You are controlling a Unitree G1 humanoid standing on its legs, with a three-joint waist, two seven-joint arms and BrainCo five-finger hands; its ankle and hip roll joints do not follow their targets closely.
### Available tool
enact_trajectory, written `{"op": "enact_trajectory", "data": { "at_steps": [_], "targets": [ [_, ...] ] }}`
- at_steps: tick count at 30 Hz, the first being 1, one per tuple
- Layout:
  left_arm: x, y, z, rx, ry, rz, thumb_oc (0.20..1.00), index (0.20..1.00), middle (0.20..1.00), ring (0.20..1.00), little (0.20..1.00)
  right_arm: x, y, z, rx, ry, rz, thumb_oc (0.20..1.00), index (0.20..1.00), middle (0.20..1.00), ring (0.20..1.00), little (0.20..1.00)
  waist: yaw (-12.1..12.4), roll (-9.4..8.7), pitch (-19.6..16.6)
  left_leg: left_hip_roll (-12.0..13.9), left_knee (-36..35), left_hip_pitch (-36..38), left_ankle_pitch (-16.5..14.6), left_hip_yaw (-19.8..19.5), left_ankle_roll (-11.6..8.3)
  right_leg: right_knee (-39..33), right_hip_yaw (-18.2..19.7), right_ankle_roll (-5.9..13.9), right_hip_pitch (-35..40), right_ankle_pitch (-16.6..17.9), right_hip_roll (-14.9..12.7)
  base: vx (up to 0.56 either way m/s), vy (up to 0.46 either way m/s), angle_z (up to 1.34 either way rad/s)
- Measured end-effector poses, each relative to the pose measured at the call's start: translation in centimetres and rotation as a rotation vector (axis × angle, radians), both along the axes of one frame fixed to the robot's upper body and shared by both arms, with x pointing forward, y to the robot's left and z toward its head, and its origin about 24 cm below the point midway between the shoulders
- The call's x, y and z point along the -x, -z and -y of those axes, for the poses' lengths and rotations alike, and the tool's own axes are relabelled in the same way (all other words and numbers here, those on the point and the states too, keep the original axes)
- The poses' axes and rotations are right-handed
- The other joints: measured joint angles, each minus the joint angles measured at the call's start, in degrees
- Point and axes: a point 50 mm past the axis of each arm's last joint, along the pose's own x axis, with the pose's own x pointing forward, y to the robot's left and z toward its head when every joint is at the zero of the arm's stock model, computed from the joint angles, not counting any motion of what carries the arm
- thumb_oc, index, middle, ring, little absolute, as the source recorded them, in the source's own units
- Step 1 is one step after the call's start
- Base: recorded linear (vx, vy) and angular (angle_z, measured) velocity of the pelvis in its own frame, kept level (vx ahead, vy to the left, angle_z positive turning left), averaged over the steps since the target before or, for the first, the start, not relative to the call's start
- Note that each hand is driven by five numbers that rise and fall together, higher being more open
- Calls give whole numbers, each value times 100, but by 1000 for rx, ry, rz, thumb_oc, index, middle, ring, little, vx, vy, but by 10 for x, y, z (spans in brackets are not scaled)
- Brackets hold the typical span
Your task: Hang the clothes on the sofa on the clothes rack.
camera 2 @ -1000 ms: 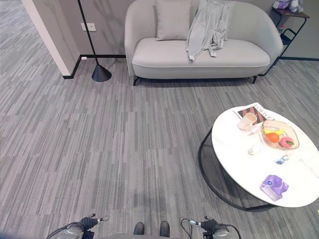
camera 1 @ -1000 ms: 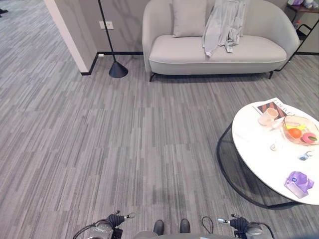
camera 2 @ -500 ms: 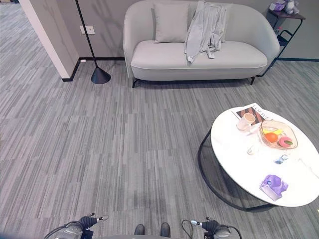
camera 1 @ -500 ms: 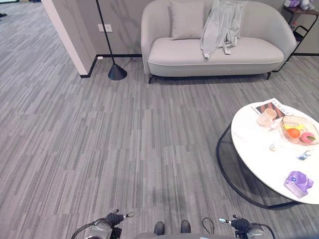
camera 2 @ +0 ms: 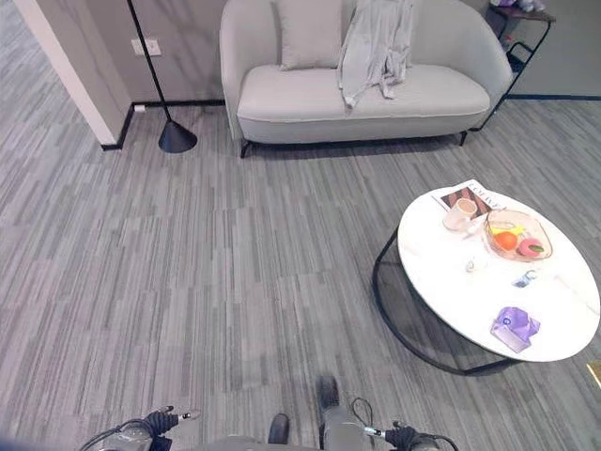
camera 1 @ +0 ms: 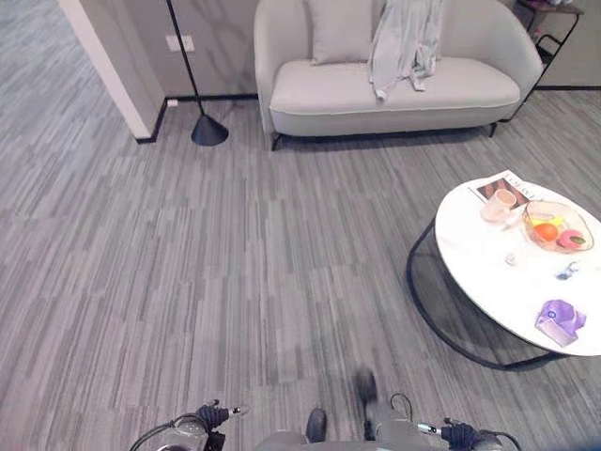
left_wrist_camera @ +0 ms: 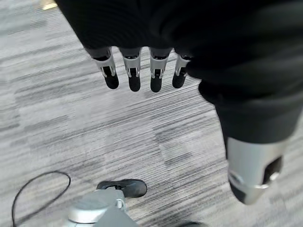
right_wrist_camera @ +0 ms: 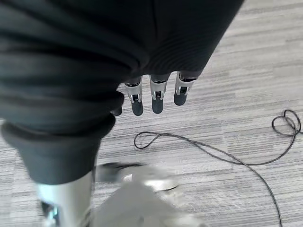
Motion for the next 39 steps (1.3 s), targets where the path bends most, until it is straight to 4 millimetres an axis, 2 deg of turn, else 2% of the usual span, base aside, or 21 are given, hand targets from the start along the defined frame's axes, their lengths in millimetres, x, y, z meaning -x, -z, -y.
{"op": "enact_trajectory", "data": {
  "at_steps": [3, 4, 5, 7, 8, 9, 10, 11, 12, 13, 14, 17, 18, 20, 24, 27, 28, 29, 30, 31, 39],
  "targets": [
    [33, 13, 14, 29, 47, -105, 1000, 1000, 1000, 1000, 1000, 45, 13, -5, -20, 36, -166, 1000, 1000, 1000, 1000, 1000, -108, 185, -416, 270, 291, 437, -888, -373, -226, 1025, -827, -808, -425, -281, 495, 663, -303, 78],
    [42, 16, 21, 48, 65, -133, 1000, 1000, 1000, 1000, 1000, 50, 13, 0, -9, 45, -187, 1000, 1000, 1000, 1000, 1000, -114, 249, -685, 442, -34, 813, -809, -527, -426, 1297, -876, -770, -11, -239, 660, 746, -400, 102],
    [49, 16, 14, 37, 61, -145, 1000, 1000, 1000, 1000, 1000, 55, 13, 2, -6, 43, -182, 1000, 1000, 1000, 1000, 1000, -135, -146, -1089, 153, 124, 926, -823, -550, -583, 475, -496, -1252, 1072, 164, 472, 666, -446, 64],
    [39, 14, 16, 40, 86, -97, 1000, 1000, 1000, 1000, 1000, 34, 4, 17, 34, 32, -93, 1000, 1000, 1000, 1000, 1000, -56, -194, -1246, 424, 2007, 495, -980, -81, -914, 343, -352, -1640, 1713, -38, 767, 357, -486, 61],
    [14, 4, 10, 23, 115, 2, 1000, 1000, 1000, 1000, 1000, 27, 3, 15, 33, 19, -55, 1000, 1000, 1000, 1000, 1000, -2, -384, -1296, 465, 4887, -948, -736, 151, -872, 469, -279, -1785, 1633, -365, 830, 188, -296, 54],
    [-27, -14, -3, -22, 138, 124, 1000, 1000, 1000, 1000, 1000, -17, -4, -4, 3, 0, 35, 1000, 1000, 1000, 1000, 1000, 309, -1093, -771, -221, 7945, -3528, -717, 287, -652, 648, -1, -1685, 1621, -455, 650, 372, -106, 6],
    [-16, -10, -6, -18, 111, 70, 1000, 1000, 1000, 1000, 1000, -45, -11, -17, -26, -16, 117, 1000, 1000, 1000, 1000, 1000, 261, -1114, -326, -450, 7351, -4461, -606, 345, -692, 782, 36, -1090, 2114, -424, 621, 668, -9, -65],
    [-19, -5, 12, 33, 103, 82, 1000, 1000, 1000, 1000, 1000, -59, -20, -5, 8, -23, 154, 1000, 1000, 1000, 1000, 1000, 287, -244, 0, 171, 5595, -4528, -286, 87, -694, 1787, -6, -179, 2015, -665, 1198, 857, 131, -104],
    [-9, 5, 38, 100, 113, 52, 1000, 1000, 1000, 1000, 1000, -54, -29, 31, 100, -2, 149, 1000, 1000, 1000, 1000, 1000, 384, 356, -114, 464, 2720, -4491, 168, 340, -994, 1773, -28, -1265, 2234, -1762, 776, 743, 178, -37],
    [-9, 6, 46, 128, 150, 57, 1000, 1000, 1000, 1000, 1000, -20, -23, 52, 152, 18, 62, 1000, 1000, 1000, 1000, 1000, 470, 578, -210, 300, 189, -4243, 238, 377, -1164, 1108, -212, -1213, 2749, -1663, 605, 779, 259, -27],
    [-4, 4, 26, 84, 123, 42, 1000, 1000, 1000, 1000, 1000, -10, -17, 47, 133, 33, 4, 1000, 1000, 1000, 1000, 1000, 617, 268, -26, 33, -901, -4117, 172, 186, -1190, 702, -14, -1089, 3297, -1594, 278, 656, 306, -10],
    [35, 7, -6, 24, -33, -82, 1000, 1000, 1000, 1000, 1000, -4, -9, 30, 68, 85, -8, 1000, 1000, 1000, 1000, 1000, 996, 148, -44, -57, -152, -3412, 330, 225, -913, 1293, 572, -859, 3893, -1471, 403, 533, 355, -97],
    [79, 9, -19, -10, -61, -189, 1000, 1000, 1000, 1000, 1000, 12, 2, 10, 16, 75, -48, 1000, 1000, 1000, 1000, 1000, 1089, -115, -715, -217, 158, -2284, 304, 234, -401, 1914, 789, -833, 3989, -1452, 496, 465, 382, -141],
    [82, 10, -16, -4, -55, -188, 1000, 1000, 1000, 1000, 1000, 16, 7, -7, -15, 21, -60, 1000, 1000, 1000, 1000, 1000, 923, -380, -1210, -160, -679, -1308, 1357, 84, 389, 3013, -32, -706, 3549, -1872, 300, 412, 404, -140],
    [-8, 0, 11, 50, 32, 50, 1000, 1000, 1000, 1000, 1000, 20, 6, 2, 9, 16, -81, 1000, 1000, 1000, 1000, 1000, 555, -112, -1310, -263, -680, -663, 1289, -202, -134, 3001, -105, -549, 2444, -1969, -223, 246, 202, -10],
    [-14, -1, 14, 42, 61, 57, 1000, 1000, 1000, 1000, 1000, 21, 5, 4, 17, -2, -79, 1000, 1000, 1000, 1000, 1000, 562, 304, -1314, -261, -706, -152, 1008, -439, -663, 2138, -169, -505, 2152, -1902, -253, 110, 35, 32],
    [-12, 0, 15, 43, 62, 49, 1000, 1000, 1000, 1000, 1000, 16, 4, 6, 22, -6, -67, 1000, 1000, 1000, 1000, 1000, 589, 421, -1267, -277, -508, -163, 944, -442, -1178, 1577, -141, -559, 2021, -1545, -155, 98, 39, 42],
    [-17, -3, 12, 34, 68, 62, 1000, 1000, 1000, 1000, 1000, 9, 3, 1, 12, -11, -54, 1000, 1000, 1000, 1000, 1000, 591, 105, -1047, -575, 120, -452, 897, -358, -1401, 1382, -24, -684, 1854, -1102, -455, 173, 38, 63],
    [-24, -10, -2, -2, 75, 84, 1000, 1000, 1000, 1000, 1000, 5, 4, -6, -6, -13, -46, 1000, 1000, 1000, 1000, 1000, 558, -290, -951, -935, 1624, -1213, 53, -225, -527, 1161, 197, -801, 1434, -661, -1053, 81, -3, 22],
    [-11, -8, -8, -17, 44, 67, 1000, 1000, 1000, 1000, 1000, -9, -1, -6, -5, -27, -7, 1000, 1000, 1000, 1000, 1000, 645, -153, -873, -340, 1077, -971, -470, -371, -366, 898, 155, -180, 1197, -677, -1070, 97, -12, -44],
    [20, 4, -3, 3, 17, -29, 1000, 1000, 1000, 1000, 1000, 20, 6, 2, 10, -21, -86, 1000, 1000, 1000, 1000, 1000, 517, -178, -586, -141, -166, 799, -161, -164, -898, 707, -135, -1012, 1091, 585, -187, 23, -56, 26]
  ]
}}
